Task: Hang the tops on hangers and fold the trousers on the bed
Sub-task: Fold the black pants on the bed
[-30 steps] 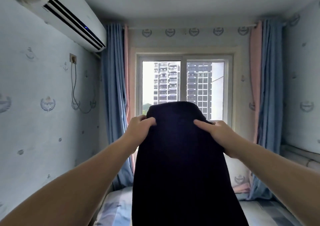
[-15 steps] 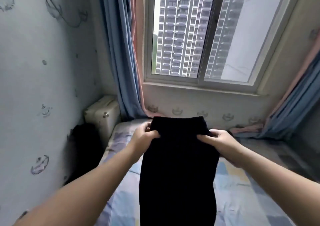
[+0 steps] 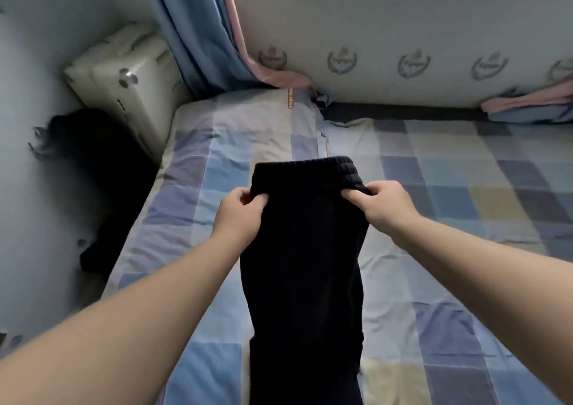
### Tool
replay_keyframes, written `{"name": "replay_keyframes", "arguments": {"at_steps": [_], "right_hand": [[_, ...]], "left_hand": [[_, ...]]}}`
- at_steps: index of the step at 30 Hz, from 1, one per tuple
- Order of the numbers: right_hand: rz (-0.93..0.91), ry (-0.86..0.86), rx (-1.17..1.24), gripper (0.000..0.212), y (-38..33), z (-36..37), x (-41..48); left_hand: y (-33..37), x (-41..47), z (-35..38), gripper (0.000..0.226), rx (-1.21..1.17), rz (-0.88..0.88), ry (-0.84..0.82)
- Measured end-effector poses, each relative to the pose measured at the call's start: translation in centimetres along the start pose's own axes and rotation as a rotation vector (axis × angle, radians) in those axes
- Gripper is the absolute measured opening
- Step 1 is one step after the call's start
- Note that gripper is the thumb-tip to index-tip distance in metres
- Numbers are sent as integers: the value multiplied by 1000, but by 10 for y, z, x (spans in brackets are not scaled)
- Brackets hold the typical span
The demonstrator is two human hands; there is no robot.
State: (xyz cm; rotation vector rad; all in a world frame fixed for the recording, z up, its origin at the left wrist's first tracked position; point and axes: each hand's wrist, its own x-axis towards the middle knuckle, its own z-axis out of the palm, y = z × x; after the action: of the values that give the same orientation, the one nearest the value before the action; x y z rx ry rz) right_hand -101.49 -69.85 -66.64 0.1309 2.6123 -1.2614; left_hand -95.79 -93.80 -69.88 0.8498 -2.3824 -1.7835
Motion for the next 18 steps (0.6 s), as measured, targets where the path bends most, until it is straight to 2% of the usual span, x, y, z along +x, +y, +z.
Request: {"name": "replay_keyframes", "arguments": {"at_steps": [3,5,12,18], "right_hand": [[67,6,78,29,40,43,41],[103,-51,109,32,67,68,46],[99,-337,29,60,156,97,-19],[-5,-470,-213,64,185,67,-88]], "left_hand": [[-45,31,33,46,138,-72,80],[-78,34,51,55,213,-115,77],[-162,-49,77,55,416,-58,-129],[-174,-138,72,55,493,-57,-240]]}}
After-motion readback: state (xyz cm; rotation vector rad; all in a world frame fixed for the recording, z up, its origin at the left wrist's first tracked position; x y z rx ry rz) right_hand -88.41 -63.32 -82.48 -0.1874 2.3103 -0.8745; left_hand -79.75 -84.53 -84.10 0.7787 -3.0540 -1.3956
